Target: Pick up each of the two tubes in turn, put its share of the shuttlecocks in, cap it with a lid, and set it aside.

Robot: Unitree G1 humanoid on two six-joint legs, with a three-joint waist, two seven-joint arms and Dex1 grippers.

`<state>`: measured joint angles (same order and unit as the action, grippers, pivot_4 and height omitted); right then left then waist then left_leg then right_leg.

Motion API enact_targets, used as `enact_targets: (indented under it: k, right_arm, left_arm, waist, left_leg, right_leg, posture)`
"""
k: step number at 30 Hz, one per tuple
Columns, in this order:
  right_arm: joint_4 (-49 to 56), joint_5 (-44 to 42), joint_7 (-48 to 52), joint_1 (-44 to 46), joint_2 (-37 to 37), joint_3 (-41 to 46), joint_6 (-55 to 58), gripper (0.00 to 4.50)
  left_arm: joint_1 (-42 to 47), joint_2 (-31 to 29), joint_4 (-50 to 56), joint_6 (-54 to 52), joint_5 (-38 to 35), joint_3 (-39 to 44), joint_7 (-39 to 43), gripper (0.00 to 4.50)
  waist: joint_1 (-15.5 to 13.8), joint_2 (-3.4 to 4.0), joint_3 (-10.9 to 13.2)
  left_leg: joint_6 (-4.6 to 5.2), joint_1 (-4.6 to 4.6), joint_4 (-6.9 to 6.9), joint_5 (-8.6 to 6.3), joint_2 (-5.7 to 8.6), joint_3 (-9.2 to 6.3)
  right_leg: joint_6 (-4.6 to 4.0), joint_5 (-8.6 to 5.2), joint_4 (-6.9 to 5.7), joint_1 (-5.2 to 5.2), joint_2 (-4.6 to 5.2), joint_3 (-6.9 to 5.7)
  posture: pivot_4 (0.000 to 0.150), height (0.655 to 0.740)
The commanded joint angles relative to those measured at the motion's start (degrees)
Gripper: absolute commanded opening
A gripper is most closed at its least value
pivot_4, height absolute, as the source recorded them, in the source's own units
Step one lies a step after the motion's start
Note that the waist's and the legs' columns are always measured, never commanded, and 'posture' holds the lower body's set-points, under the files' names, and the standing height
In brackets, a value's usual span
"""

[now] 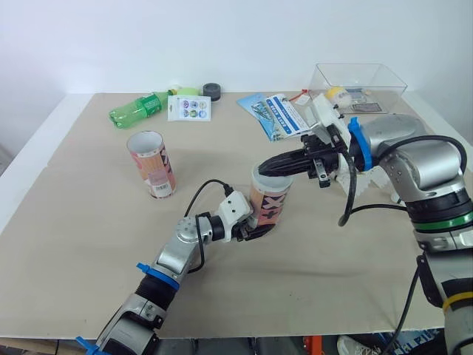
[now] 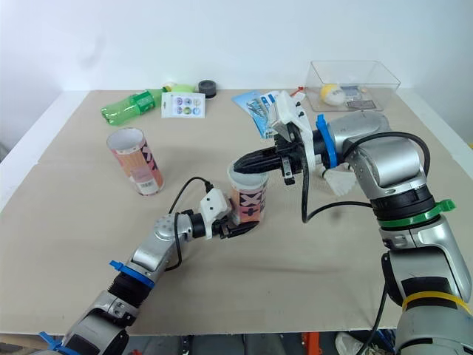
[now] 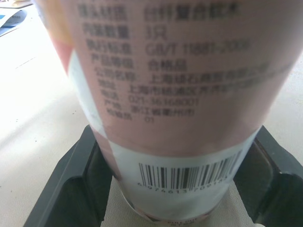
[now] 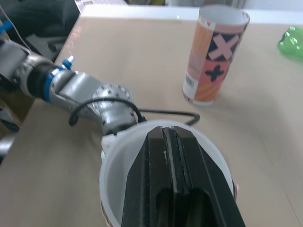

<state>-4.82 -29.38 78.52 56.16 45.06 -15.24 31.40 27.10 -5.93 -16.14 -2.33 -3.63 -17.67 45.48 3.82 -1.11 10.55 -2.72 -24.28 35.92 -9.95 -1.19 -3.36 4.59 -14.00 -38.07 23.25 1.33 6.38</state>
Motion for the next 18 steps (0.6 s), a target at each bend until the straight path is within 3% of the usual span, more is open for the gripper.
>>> enact_targets:
  k: [1,18]
  right_arm:
    - [-0.44,2.72,0.96,0.05,-0.71,0.25,-1.28,0.01]
    - [-1.89,9.94,5.5,-1.06,-1.61,-1.05,-7.69,0.01]
  left_arm:
    - [-1.47,-0.62,-0.62,-1.3,0.19,-0.39,-0.02,2.97]
    - [-1.8,-1.17,-0.79,-1.44,0.29,-0.25,-0.33,2.97]
  waist:
    - [0.01,0.0,0.0]
    - [0.3,0.01,-0.05]
  left_leg:
    - [0.0,0.0,0.0,0.0,0.0,0.0]
    - [0.0,0.08,-0.06,0.0,-0.02,0.0]
  right_leg:
    - [0.0,0.0,0.0,0.0,0.0,0.0]
    - [-0.01,-0.01,0.0,-0.04,-0.02,0.0]
  posture:
    - [0.15,0.74]
    - [0.15,0.74]
